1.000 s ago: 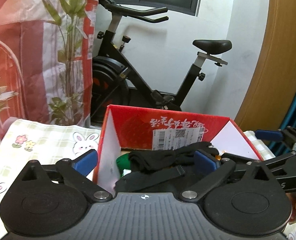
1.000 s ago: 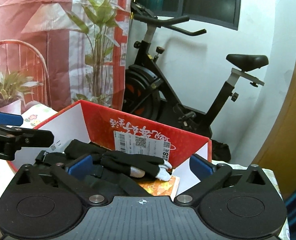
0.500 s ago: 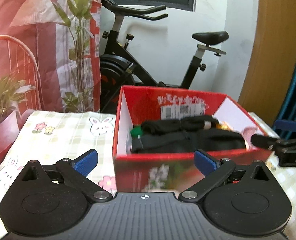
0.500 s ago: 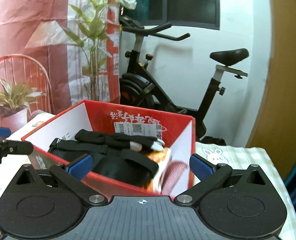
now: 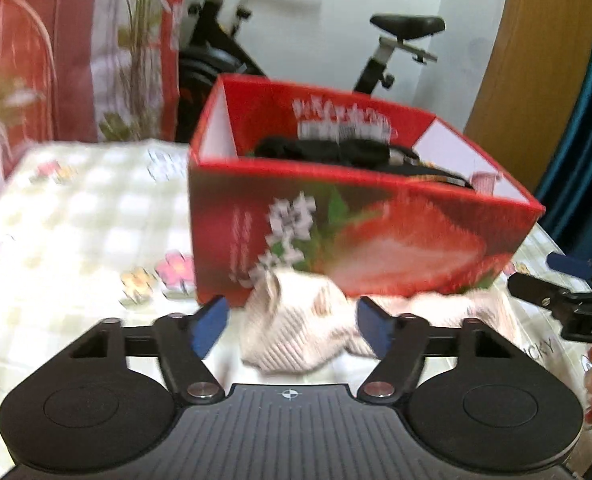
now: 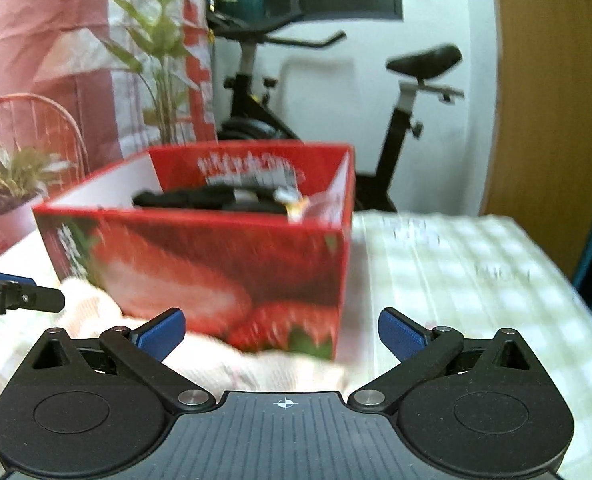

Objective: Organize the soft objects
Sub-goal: 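Move both grippers down to the pink mesh cloth beside the box, then close both grippers on the pink mesh cloth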

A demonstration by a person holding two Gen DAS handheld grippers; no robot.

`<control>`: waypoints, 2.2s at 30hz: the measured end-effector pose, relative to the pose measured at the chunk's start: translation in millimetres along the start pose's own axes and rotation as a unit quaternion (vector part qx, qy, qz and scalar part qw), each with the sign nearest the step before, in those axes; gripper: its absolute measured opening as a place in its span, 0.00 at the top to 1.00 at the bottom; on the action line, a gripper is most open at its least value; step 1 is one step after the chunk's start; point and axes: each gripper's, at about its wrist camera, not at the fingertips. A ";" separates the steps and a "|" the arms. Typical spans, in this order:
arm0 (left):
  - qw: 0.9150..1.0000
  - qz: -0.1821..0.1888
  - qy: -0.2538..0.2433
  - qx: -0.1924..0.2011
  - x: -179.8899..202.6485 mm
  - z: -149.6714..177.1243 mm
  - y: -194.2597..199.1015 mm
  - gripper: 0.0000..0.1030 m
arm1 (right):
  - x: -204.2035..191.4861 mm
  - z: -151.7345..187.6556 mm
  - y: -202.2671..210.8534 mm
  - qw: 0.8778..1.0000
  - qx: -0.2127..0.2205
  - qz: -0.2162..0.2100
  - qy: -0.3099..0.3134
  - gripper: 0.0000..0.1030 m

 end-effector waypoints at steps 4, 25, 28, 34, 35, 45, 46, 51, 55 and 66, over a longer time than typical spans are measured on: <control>1.000 -0.005 0.007 -0.011 -4.0 9.0 -13.8 0.35 | 4.7 19.6 -12.6 1.000 -0.014 0.006 -0.019 0.10; 0.999 0.030 0.044 -0.005 -4.2 31.7 -21.5 0.86 | -3.5 44.1 -24.1 0.999 -0.006 -0.045 -0.021 0.76; 0.998 0.029 0.054 -0.007 -6.6 39.2 -10.2 0.86 | -3.2 43.1 -23.1 0.998 -0.008 -0.060 -0.021 0.77; 0.997 0.012 0.072 -0.008 -10.8 53.3 7.2 0.86 | -14.5 44.1 -18.5 0.996 -0.006 -0.093 0.014 0.77; 0.997 0.009 0.074 -0.007 -11.9 55.3 9.2 0.86 | -17.6 44.1 -17.6 0.995 -0.005 -0.096 0.022 0.77; 0.996 0.003 0.086 -0.004 -19.0 67.0 10.6 0.85 | -20.6 44.5 -16.0 0.997 0.004 -0.074 0.028 0.57; 0.996 0.004 0.087 -0.004 -19.8 67.3 10.0 0.85 | -19.2 44.2 -16.8 0.997 0.003 -0.070 0.024 0.53; 0.996 0.004 0.089 -0.001 -21.0 70.9 8.8 0.84 | -11.4 43.4 -21.5 0.997 -0.010 -0.072 0.003 0.46; 0.995 0.005 0.096 0.000 -22.6 72.2 8.4 0.82 | -4.2 42.3 -26.6 0.996 -0.024 -0.085 -0.017 0.45; 0.995 0.005 0.097 0.003 -22.3 74.7 9.7 0.82 | 3.8 42.3 -29.3 0.992 -0.036 -0.118 -0.037 0.56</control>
Point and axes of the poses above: each gripper's, at about its wrist camera, not at the fingertips, and y roughly against the way its jaws point, x to its right, z to its underside, and after that the axes turned 3 degrees about y, right-handed
